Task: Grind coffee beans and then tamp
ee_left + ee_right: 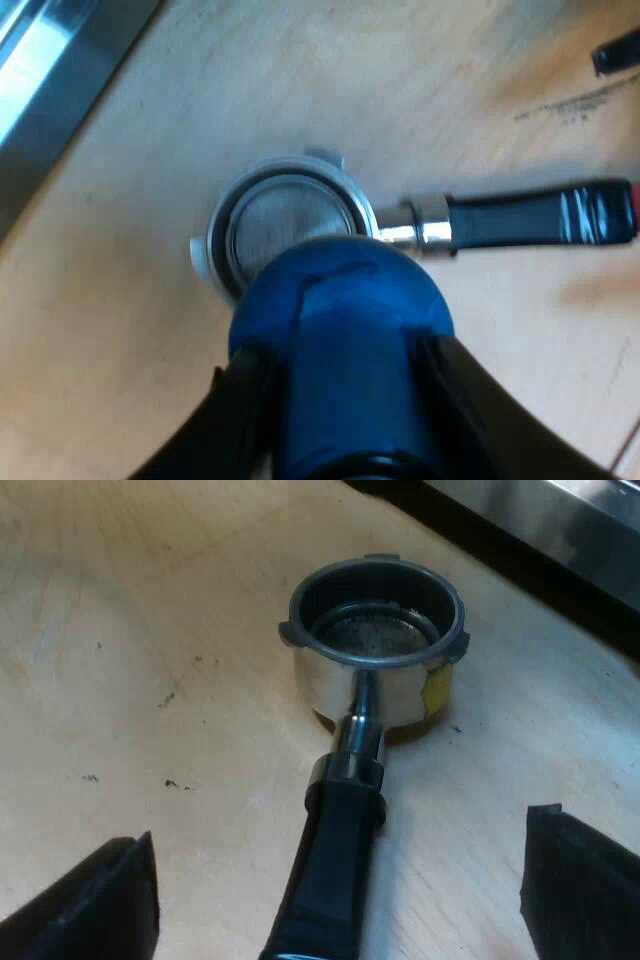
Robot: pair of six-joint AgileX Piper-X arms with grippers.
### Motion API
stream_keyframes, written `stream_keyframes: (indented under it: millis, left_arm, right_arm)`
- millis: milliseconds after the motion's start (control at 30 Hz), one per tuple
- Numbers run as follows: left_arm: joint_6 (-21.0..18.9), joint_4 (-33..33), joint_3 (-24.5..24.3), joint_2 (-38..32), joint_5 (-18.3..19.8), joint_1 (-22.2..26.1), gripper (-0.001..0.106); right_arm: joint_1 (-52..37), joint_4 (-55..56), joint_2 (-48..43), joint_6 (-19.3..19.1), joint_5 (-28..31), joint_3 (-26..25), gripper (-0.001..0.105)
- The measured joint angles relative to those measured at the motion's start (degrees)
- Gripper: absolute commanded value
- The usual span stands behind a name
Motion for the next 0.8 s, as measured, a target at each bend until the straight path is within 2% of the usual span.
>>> stream_keyframes:
  millis: [267, 600, 800]
  left_arm:
    - [0.1, -2.2, 0.0, 2.8, 1.4, 0.0, 0.0]
    - [0.1, -2.5, 0.0, 9.7, 1.5, 0.0, 0.0]
    - [0.1, -4.9, 0.0, 10.7, 1.5, 0.0, 0.0]
  right_arm:
    - [0.0, 0.0, 0.0, 0.0, 0.0, 0.0, 0.075]
    - [0.0, 0.0, 0.0, 0.0, 0.0, 0.0, 0.075]
    - [0.0, 0.0, 0.0, 0.0, 0.0, 0.0, 0.075]
